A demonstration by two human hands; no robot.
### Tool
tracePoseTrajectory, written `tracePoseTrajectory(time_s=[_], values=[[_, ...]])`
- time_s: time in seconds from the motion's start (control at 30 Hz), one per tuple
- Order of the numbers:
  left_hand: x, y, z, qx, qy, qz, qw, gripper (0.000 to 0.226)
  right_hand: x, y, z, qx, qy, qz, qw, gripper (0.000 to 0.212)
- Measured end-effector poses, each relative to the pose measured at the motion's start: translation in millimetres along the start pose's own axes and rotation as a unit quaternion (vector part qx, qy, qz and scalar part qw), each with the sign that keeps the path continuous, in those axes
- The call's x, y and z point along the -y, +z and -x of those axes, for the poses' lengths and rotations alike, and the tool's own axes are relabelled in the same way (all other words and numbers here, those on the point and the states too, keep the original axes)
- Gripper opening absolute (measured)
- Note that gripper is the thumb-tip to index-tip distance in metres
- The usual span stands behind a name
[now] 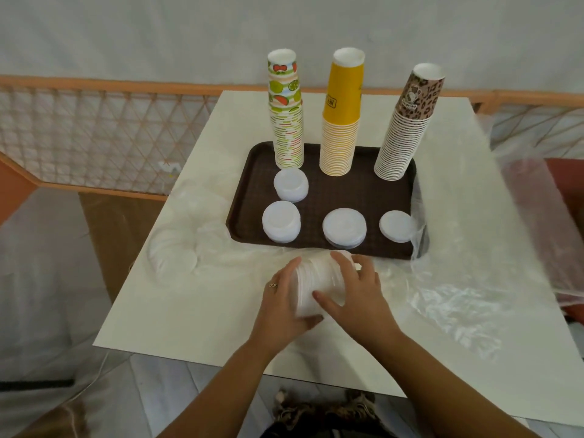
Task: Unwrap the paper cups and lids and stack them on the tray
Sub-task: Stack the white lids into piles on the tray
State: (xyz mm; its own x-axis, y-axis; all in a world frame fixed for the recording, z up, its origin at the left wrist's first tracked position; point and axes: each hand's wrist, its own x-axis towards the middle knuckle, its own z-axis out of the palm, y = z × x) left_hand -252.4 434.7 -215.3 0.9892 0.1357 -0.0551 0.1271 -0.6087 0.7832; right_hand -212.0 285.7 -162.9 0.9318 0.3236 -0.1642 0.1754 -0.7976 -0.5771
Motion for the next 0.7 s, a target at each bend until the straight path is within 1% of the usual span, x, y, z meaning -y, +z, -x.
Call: tracePoseTrajectory(time_s=[0.07,0.13,0.2,0.3,0.37,0.47,0.53,0.63,0.7], values=[[6,2,0,0.002,-0.005,-0.022,1.000,0.103,10,1,-1,0.025,0.025,0.036,0.999,0.089],[9,4,1,0.009,-0.020,-0.069,0.997,0.109,19,5,-3,0.038,0.046,0.061,0.996,0.098],[11,9,1,0.020,-0.041,-0.095,0.994,0.107,27,10,-6,0.048,0.063,0.085,0.993,0.105],[9,12,3,0.039,-0.042,-0.140,0.989,0.101,31,15,-7,0.055,0.081,0.102,0.990,0.104],[14,14,1,0.029,-0.025,-0.189,0.981,0.107,27,14,-8,0.049,0.082,0.095,0.991,0.100],[12,13,1,0.026,0.001,-0.175,0.984,0.117,22,10,-10,0.038,0.091,0.074,0.992,0.093],[7,10,2,0.061,-0.017,-0.148,0.987,0.115,22,10,-11,0.036,0.092,0.066,0.993,0.091],[7,8,2,0.055,-0.010,-0.112,0.992,0.112,18,8,-13,0.020,0.086,0.049,0.995,0.089],[-1,3,1,0.061,-0.008,-0.055,0.997,0.108,9,1,-16,0.014,0.096,-0.006,0.995,0.085]])
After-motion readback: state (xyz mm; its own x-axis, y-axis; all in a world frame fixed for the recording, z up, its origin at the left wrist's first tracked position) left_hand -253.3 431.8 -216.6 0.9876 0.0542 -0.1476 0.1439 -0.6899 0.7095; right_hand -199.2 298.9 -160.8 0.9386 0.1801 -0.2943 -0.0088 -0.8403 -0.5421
